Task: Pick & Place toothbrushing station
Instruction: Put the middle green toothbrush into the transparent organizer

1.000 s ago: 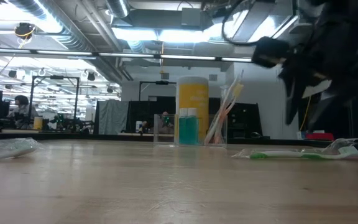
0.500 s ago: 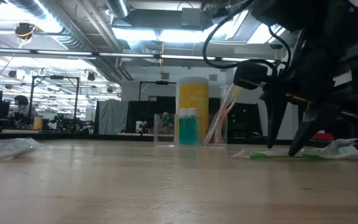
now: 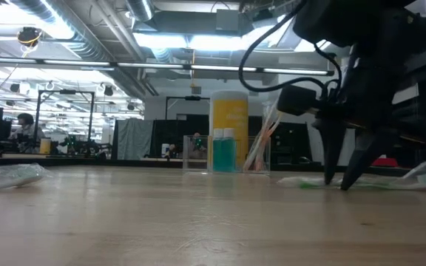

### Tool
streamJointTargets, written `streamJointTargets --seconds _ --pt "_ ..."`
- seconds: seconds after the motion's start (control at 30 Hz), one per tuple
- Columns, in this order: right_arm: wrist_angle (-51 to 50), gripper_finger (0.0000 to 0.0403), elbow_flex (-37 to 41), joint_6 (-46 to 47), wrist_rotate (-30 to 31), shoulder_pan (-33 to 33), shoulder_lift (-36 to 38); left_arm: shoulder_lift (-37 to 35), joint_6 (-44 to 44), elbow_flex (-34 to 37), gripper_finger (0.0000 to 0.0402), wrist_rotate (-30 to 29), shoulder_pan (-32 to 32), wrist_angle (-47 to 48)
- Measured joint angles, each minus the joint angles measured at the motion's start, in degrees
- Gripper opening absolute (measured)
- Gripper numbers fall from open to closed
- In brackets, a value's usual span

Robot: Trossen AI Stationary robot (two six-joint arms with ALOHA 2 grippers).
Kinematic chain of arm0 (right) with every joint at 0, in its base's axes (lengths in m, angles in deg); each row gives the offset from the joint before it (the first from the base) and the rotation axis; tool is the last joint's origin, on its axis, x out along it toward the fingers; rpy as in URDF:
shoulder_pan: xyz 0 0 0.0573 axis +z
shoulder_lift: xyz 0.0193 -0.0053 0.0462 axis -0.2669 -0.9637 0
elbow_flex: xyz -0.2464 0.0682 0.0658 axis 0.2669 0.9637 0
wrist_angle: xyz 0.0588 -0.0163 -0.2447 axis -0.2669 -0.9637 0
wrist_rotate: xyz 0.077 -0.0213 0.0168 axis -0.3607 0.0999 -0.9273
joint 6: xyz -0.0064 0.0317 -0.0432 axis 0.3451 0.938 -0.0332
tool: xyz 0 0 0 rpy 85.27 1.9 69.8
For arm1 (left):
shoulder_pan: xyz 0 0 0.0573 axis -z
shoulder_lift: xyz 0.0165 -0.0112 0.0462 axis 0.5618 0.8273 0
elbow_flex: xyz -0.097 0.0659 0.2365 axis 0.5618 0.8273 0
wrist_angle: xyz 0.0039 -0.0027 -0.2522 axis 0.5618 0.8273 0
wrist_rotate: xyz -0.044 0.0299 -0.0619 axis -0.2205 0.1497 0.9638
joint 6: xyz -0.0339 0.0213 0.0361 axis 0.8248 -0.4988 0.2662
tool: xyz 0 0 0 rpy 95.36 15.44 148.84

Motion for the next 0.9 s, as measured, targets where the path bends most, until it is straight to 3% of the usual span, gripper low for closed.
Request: streamJointTargets --seconds 0.1,0.17,0.43,0.67,0.9 --pt "-1.3 0.0031 -0.5 0.1 1.1 1.4 0.0 -0.1 0.1 0.0 0.0193 0.0 0.0 0.0" --pt "-1.5 0.0010 -1.0 -0.5 1.7 2.5 -0.2 -0.2 0.2 0.0 0.0193 0.0 0.0 0.0" --pt "-0.4 0.0003 -6.3 -1.3 -5.2 11.6 -0.5 -0.1 1.7 0.0 0.0193 0.1 0.0 0.0" --pt "-14.7 0.0001 -15.2 5.2 -1.8 22.7 -0.5 -0.1 3.1 0.0 0.0194 0.0 -1.1 -0.3" --pt "-19.7 0.0005 -20.3 3.9 5.7 24.3 -0.3 0.1 2.1 0.0 0.0194 0.4 -3.6 -3.5"
